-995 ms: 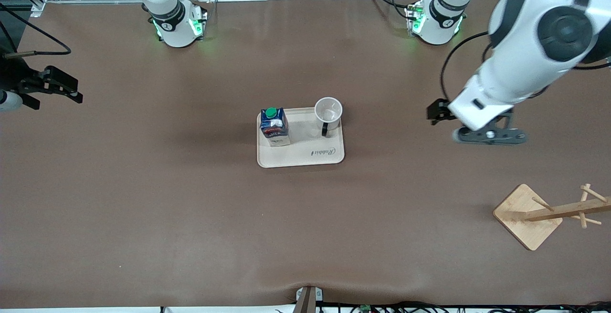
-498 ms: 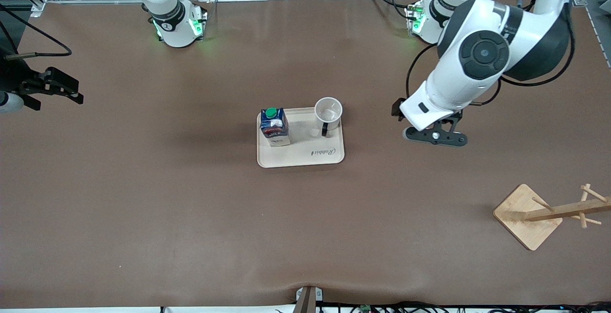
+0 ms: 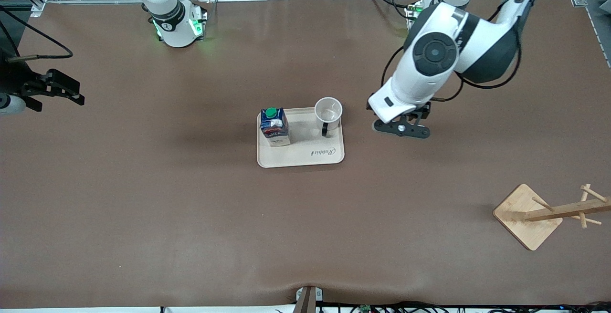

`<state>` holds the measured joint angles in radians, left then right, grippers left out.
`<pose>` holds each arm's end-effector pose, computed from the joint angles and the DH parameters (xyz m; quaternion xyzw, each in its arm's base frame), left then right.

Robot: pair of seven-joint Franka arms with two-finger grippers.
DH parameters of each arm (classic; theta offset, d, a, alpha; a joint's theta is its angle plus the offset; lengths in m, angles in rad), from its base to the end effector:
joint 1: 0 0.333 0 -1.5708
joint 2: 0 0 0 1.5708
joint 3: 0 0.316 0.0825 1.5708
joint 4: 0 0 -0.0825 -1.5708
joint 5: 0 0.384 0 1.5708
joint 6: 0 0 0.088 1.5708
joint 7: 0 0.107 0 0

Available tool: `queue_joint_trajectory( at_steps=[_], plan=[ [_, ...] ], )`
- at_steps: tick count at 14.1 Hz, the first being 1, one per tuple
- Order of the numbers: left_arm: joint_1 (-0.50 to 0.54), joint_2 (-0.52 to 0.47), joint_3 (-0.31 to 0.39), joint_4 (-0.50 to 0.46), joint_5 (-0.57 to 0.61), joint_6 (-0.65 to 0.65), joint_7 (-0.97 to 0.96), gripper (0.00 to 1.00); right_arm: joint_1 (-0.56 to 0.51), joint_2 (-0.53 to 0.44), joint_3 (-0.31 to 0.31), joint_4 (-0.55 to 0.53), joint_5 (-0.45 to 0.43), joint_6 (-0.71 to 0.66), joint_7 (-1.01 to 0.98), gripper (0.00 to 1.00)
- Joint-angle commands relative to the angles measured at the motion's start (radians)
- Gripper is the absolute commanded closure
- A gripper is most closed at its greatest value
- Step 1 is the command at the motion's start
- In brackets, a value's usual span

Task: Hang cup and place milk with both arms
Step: 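Lower the left gripper onto the white mug rim and grasp it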

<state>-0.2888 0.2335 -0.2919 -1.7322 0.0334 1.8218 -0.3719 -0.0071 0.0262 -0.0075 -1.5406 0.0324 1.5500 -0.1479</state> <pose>0.5180 -0.3229 0.4367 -0.9918 0.1077 0.0675 0.0150 0.5606 -0.0046 0.6224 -0.9976 -0.0668 0.0071 0.0167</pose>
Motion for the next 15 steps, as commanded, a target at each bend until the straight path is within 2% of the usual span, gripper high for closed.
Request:
queue_joint_trajectory(
  at_steps=[1, 3, 6, 9, 11, 14, 15],
  plan=[
    [-0.016, -0.019, -0.041, -0.096, 0.003, 0.120, -0.045, 0.00, -0.016, 0.005, 0.011, 0.011, 0.011, -0.001, 0.005, 0.00],
    [-0.036, 0.024, -0.049, -0.133, 0.002, 0.192, -0.058, 0.00, -0.016, 0.005, 0.011, 0.011, 0.011, -0.001, 0.005, 0.00],
    [-0.101, 0.090, -0.047, -0.135, 0.003, 0.244, -0.108, 0.00, -0.017, 0.005, 0.011, 0.013, 0.011, -0.001, 0.005, 0.00],
    [-0.136, 0.134, -0.047, -0.136, 0.010, 0.254, -0.137, 0.00, -0.016, 0.006, 0.011, 0.013, 0.014, 0.042, 0.005, 0.00],
    [-0.142, 0.167, -0.047, -0.141, 0.017, 0.260, -0.136, 0.07, -0.016, 0.005, 0.011, 0.011, 0.014, 0.050, 0.005, 0.00],
    [-0.144, 0.228, -0.047, -0.136, 0.017, 0.318, -0.140, 0.12, -0.017, 0.006, 0.011, 0.011, 0.014, 0.050, 0.005, 0.00],
    [-0.145, 0.237, -0.046, -0.136, 0.017, 0.336, -0.140, 0.19, -0.017, 0.006, 0.011, 0.011, 0.014, 0.050, 0.005, 0.00]
  ],
)
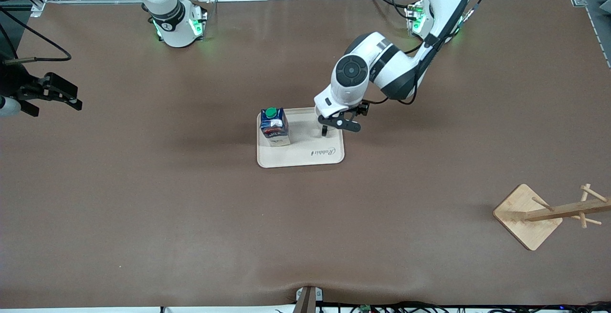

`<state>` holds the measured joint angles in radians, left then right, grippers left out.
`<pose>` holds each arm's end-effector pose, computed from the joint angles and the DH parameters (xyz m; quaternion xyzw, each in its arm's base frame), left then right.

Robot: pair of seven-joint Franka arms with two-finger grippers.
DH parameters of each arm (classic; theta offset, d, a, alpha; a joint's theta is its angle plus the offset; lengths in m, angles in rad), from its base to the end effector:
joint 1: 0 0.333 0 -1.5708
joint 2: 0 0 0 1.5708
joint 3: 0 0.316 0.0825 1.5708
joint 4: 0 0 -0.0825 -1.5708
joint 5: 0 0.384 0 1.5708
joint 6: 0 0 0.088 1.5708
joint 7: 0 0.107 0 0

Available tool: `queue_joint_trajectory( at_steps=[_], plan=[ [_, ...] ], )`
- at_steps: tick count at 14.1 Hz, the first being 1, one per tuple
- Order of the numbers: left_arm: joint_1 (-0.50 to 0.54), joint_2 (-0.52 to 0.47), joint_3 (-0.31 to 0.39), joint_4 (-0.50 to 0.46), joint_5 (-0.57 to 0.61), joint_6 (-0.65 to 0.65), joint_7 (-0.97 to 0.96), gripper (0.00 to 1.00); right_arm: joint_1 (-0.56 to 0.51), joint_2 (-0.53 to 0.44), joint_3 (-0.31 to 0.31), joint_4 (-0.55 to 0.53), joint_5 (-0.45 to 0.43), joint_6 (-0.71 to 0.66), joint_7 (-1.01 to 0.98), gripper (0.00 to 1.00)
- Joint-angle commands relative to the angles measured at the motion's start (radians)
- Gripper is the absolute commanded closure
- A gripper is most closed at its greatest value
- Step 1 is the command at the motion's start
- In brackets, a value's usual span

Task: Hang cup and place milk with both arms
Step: 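Lower the left gripper onto the white mug rim and grasp it, then carry the mug to the wooden stand while the right gripper reaches the milk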

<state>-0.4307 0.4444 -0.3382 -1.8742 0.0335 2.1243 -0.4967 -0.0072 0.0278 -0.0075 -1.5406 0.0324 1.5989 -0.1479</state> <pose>0.4504 -0.4191 0.2743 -0.9854 0.1358 0.1028 0.0021 0.5663 -0.0049 0.6258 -0.9976 -0.0663 -0.0165 0.0148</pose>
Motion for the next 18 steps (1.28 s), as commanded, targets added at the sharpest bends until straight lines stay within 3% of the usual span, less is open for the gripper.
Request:
queue_joint_trajectory(
  at_steps=[1, 4, 5, 8, 15, 18],
  plan=[
    [-0.002, 0.042, -0.001, 0.006, 0.019, 0.046, -0.016, 0.30, -0.016, 0.003, 0.011, 0.011, 0.014, 0.001, 0.004, 0.00],
    [-0.014, 0.059, -0.001, 0.003, 0.019, 0.052, -0.019, 0.38, -0.016, 0.004, 0.011, 0.011, 0.015, 0.019, 0.001, 0.00],
    [-0.022, 0.069, -0.001, 0.004, 0.019, 0.054, -0.019, 0.48, -0.016, 0.004, 0.011, 0.011, 0.015, 0.019, 0.001, 0.00],
    [-0.023, 0.071, 0.001, 0.009, 0.017, 0.054, -0.025, 1.00, -0.014, 0.004, 0.012, 0.011, 0.017, 0.023, 0.001, 0.00],
    [-0.005, 0.042, 0.004, 0.102, 0.017, 0.040, -0.159, 1.00, -0.005, 0.009, 0.014, 0.013, 0.020, 0.029, -0.001, 0.00],
    [0.044, -0.002, 0.010, 0.168, 0.019, -0.042, -0.161, 1.00, -0.002, 0.035, 0.015, 0.016, 0.020, 0.029, -0.002, 0.00]
  ],
)
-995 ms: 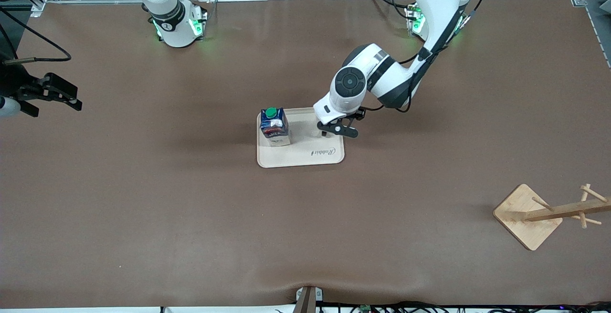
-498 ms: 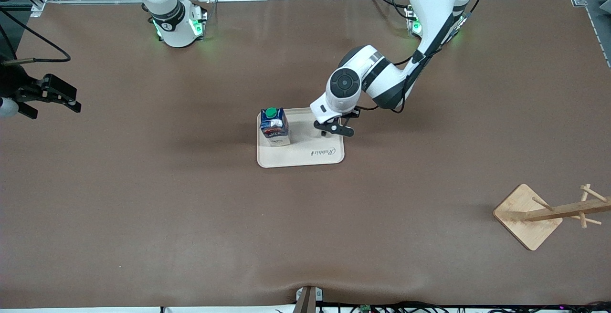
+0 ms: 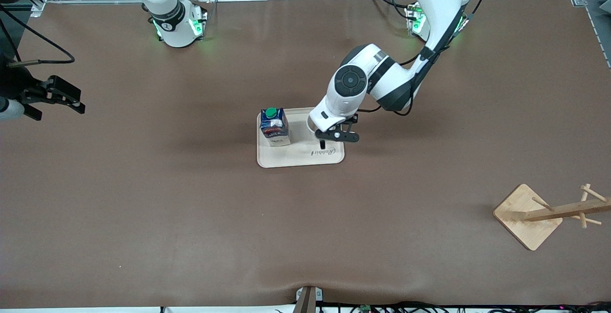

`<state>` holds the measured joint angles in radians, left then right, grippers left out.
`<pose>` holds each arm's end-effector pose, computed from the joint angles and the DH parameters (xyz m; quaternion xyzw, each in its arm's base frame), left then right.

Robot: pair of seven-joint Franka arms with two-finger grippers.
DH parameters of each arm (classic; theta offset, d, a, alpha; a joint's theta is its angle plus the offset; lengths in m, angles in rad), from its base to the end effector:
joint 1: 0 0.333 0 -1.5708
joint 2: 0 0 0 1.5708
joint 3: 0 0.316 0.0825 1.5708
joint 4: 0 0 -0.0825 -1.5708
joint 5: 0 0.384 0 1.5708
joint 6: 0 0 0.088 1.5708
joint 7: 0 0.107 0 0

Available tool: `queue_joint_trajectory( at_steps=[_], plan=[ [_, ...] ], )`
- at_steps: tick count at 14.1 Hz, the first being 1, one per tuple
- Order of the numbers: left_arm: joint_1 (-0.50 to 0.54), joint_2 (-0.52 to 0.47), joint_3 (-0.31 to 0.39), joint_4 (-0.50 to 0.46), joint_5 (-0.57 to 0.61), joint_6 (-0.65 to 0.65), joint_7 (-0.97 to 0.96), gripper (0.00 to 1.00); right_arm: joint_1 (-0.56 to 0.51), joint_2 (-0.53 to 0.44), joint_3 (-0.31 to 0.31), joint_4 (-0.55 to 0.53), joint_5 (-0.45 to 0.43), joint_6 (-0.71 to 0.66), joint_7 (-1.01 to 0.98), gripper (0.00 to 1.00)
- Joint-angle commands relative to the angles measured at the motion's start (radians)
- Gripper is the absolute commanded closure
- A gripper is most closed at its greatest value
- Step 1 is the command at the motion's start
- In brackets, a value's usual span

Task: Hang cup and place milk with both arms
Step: 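Carry the mug to the wooden stand while the right gripper reaches the milk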

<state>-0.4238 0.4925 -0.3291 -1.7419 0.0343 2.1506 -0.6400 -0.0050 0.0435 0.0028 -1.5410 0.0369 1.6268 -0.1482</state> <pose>0.4919 -0.4326 0.3019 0.9963 -0.0501 -0.0624 0.0301 0.5737 0.0025 0.6192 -0.9970 -0.0723 -0.0225 0.0169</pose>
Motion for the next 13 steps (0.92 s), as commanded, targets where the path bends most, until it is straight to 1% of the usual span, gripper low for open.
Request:
queue_joint_trajectory(
  at_steps=[1, 4, 5, 6, 8, 9, 10, 11, 12, 13],
  plan=[
    [0.065, -0.075, 0.001, 0.068, 0.018, -0.112, -0.012, 1.00, 0.000, 0.019, 0.005, 0.016, 0.015, 0.001, -0.001, 0.00],
    [0.193, -0.097, 0.001, 0.212, 0.018, -0.309, 0.072, 1.00, 0.003, 0.045, 0.006, 0.015, 0.017, 0.001, -0.001, 0.00],
    [0.238, -0.097, 0.001, 0.244, 0.018, -0.342, 0.113, 1.00, 0.019, 0.074, 0.008, 0.015, 0.017, -0.001, -0.002, 0.00],
    [0.288, -0.101, 0.002, 0.258, 0.019, -0.362, 0.156, 1.00, 0.054, 0.096, 0.006, 0.015, 0.015, -0.008, -0.002, 0.00],
    [0.380, -0.126, 0.004, 0.257, 0.021, -0.374, 0.270, 1.00, 0.101, 0.096, 0.008, 0.007, 0.015, -0.004, 0.005, 0.00],
    [0.420, -0.135, 0.007, 0.259, 0.024, -0.374, 0.319, 1.00, 0.143, 0.096, 0.008, 0.004, 0.018, -0.001, 0.010, 0.00],
    [0.460, -0.144, 0.005, 0.259, 0.063, -0.374, 0.363, 1.00, 0.184, 0.098, 0.008, 0.004, 0.020, -0.001, 0.019, 0.00],
    [0.483, -0.155, 0.004, 0.260, 0.126, -0.374, 0.406, 1.00, 0.225, 0.099, 0.008, 0.001, 0.024, -0.004, 0.074, 0.00],
    [0.493, -0.164, 0.005, 0.262, 0.177, -0.374, 0.439, 1.00, 0.271, 0.099, 0.008, -0.011, 0.044, -0.002, 0.169, 0.00],
    [0.516, -0.167, 0.004, 0.263, 0.200, -0.374, 0.460, 1.00, 0.314, 0.101, 0.008, -0.017, 0.067, 0.002, 0.262, 0.00]
  ],
)
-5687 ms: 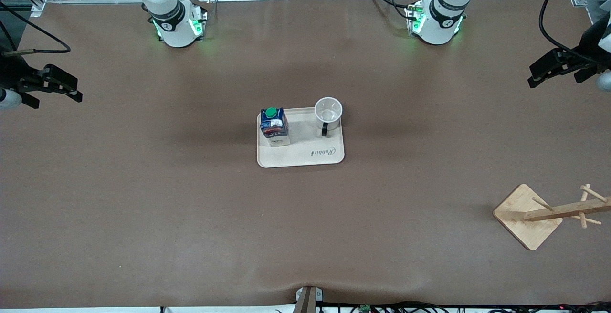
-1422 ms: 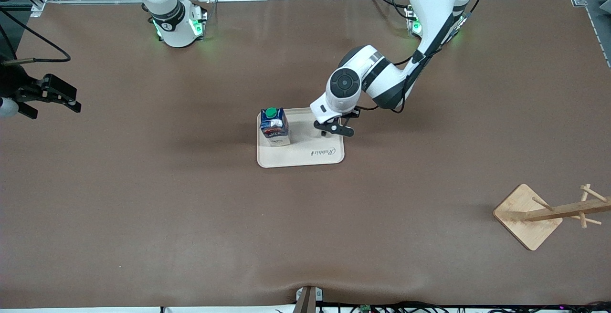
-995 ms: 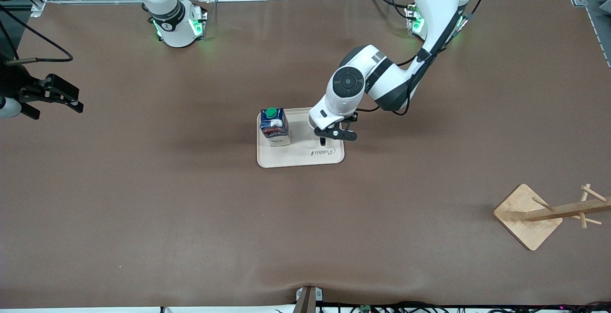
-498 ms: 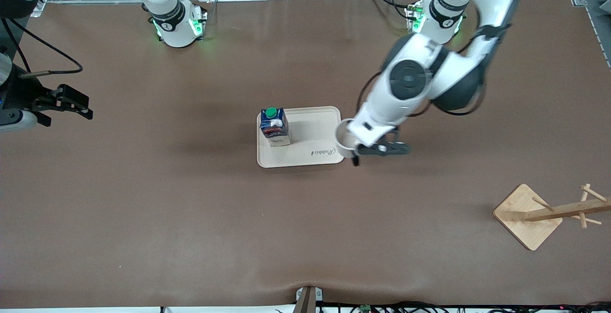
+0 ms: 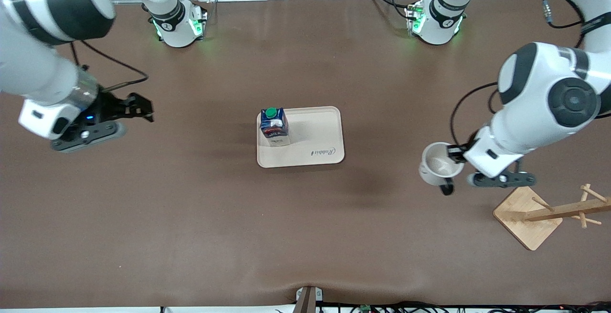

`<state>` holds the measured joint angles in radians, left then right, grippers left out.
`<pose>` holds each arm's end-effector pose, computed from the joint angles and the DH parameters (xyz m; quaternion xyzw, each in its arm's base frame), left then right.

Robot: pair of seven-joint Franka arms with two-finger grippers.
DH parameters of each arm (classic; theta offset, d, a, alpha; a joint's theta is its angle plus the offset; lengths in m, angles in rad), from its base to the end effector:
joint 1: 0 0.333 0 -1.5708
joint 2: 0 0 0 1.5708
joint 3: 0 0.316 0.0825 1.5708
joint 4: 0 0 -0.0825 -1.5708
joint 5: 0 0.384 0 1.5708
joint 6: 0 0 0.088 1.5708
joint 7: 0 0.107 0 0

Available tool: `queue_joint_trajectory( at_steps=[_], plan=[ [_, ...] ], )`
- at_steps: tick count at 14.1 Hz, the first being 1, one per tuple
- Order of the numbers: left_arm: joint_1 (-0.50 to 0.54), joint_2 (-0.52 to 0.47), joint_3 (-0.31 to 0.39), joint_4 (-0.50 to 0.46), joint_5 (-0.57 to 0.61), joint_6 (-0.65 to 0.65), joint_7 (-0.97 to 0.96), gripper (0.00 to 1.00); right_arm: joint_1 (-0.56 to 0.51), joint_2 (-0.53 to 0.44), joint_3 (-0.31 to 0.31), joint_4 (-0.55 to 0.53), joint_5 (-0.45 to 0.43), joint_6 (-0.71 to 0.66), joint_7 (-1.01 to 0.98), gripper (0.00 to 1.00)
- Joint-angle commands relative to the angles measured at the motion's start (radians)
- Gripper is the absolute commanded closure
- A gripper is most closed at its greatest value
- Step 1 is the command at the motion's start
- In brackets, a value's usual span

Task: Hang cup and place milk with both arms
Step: 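Carry the mug to the wooden stand while the right gripper reaches the milk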

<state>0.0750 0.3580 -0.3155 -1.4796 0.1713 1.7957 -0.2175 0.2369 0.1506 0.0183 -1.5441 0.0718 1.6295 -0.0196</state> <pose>0.6521 -0.1159 0.4774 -0.9993 0.0229 0.0051 0.0306 0.5800 0.1581 0.5552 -0.9898 -0.1335 0.0367 0.0330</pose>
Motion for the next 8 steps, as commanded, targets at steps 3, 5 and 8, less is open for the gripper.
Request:
queue_joint_trajectory(
  at_steps=[3, 5, 8],
  plan=[
    [0.147, -0.036, -0.022, 0.027, 0.051, -0.006, 0.220, 1.00, 0.203, -0.005, -0.008, -0.048, 0.037, 0.081, 0.344, 0.00],
    [0.222, -0.037, -0.025, 0.030, -0.002, 0.004, 0.331, 1.00, 0.278, -0.002, -0.009, -0.074, 0.037, 0.145, 0.450, 0.00],
    [0.330, -0.037, -0.024, 0.051, -0.152, 0.037, 0.441, 1.00, 0.361, 0.046, -0.009, -0.079, 0.028, 0.205, 0.477, 0.00]
  ],
)
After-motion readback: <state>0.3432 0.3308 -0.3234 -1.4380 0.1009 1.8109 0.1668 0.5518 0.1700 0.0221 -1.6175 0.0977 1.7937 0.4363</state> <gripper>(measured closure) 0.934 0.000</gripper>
